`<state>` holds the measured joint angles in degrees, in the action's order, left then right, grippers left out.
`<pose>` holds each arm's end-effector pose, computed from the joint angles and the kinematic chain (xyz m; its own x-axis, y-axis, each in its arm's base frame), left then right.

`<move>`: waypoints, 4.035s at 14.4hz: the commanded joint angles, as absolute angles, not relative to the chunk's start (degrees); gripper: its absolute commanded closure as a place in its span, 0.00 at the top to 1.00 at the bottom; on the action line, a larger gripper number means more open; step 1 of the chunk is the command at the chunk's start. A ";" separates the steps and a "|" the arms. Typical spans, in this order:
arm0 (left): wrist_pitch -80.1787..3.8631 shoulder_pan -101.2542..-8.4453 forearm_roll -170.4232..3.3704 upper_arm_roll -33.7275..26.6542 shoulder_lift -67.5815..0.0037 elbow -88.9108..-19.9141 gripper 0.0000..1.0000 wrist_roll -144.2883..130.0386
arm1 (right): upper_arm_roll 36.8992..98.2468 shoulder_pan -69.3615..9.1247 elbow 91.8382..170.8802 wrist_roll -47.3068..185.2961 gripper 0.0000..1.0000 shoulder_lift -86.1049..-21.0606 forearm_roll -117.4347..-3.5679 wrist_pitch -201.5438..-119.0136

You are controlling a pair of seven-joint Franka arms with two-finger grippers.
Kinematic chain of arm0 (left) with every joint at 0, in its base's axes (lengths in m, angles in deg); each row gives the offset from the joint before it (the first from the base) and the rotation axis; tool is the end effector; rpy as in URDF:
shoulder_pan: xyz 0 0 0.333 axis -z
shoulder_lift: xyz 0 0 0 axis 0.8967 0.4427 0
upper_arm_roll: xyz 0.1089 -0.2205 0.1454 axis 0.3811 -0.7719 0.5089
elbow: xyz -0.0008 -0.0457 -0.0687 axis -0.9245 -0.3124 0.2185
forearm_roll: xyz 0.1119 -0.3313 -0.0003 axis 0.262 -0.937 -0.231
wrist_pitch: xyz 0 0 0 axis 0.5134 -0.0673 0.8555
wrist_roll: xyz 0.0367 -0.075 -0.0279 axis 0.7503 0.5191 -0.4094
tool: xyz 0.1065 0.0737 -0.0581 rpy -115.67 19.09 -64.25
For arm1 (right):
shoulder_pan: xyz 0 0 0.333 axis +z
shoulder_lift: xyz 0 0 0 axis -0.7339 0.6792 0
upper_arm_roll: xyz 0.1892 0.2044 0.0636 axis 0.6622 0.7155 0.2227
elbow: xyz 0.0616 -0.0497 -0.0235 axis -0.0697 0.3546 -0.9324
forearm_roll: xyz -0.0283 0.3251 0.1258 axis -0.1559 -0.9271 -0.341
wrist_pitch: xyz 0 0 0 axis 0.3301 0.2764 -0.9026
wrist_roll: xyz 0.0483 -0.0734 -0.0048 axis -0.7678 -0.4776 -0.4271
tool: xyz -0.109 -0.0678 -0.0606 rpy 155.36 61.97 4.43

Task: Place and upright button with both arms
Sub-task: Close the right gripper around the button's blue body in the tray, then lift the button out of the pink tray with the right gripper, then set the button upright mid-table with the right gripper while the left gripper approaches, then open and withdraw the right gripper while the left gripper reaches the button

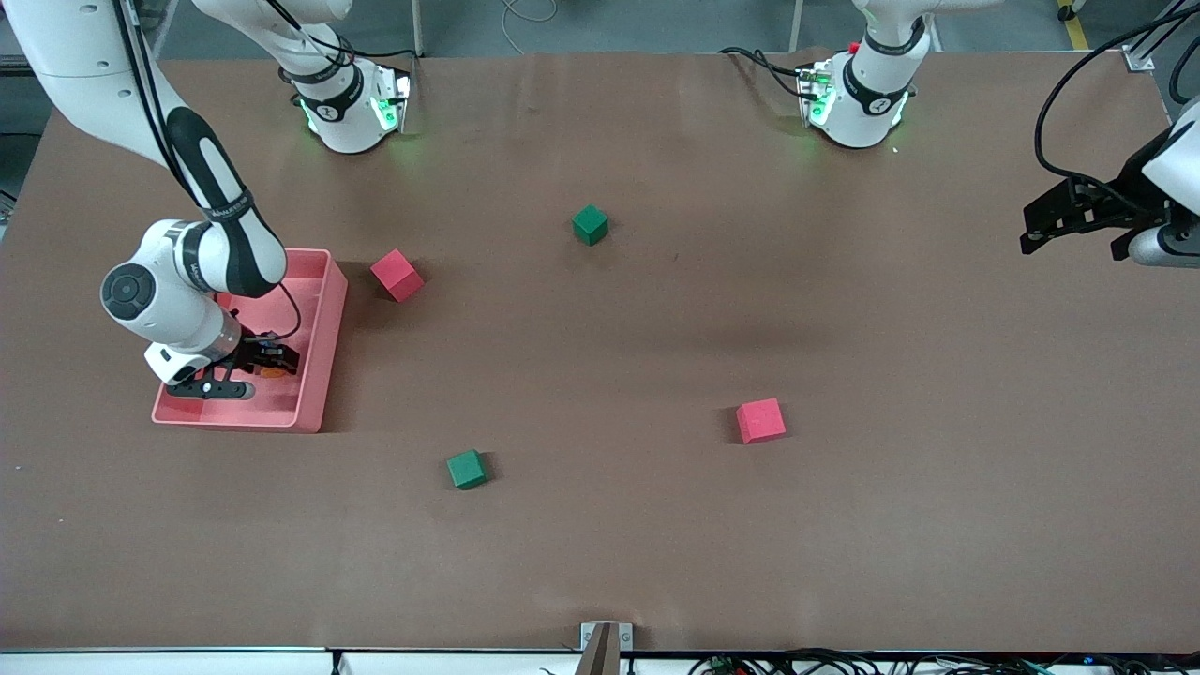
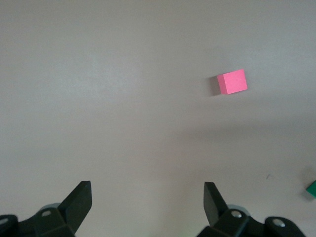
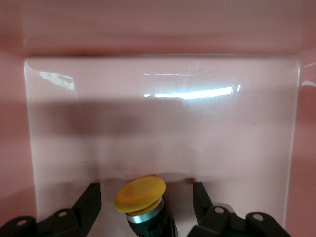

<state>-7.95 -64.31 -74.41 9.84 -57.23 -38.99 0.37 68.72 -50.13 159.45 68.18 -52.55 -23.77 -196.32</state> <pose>0.5147 -0.0373 0.5783 0.9957 -0.0925 0.0070 -0.0925 -0.9957 0.0010 0.5127 -0.0670 0.1580 0.9998 -0.0201 -0.0024 -0.0201 -0.9994 0.0295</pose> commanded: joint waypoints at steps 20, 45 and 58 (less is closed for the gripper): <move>-8.01 -64.34 -73.74 9.69 -57.30 -38.81 1.00 0.38 | 69.86 -44.51 139.86 69.53 0.04 -64.39 -24.79 -155.17; -14.33 -60.30 -74.36 9.34 -49.66 -38.81 1.00 -4.81 | 69.51 0.77 107.58 126.50 0.10 -25.82 -21.02 -176.84; -21.44 -55.47 -74.18 9.43 -42.19 -38.81 1.00 -11.30 | 65.82 -2.38 107.04 126.06 1.00 -39.40 -20.40 -161.31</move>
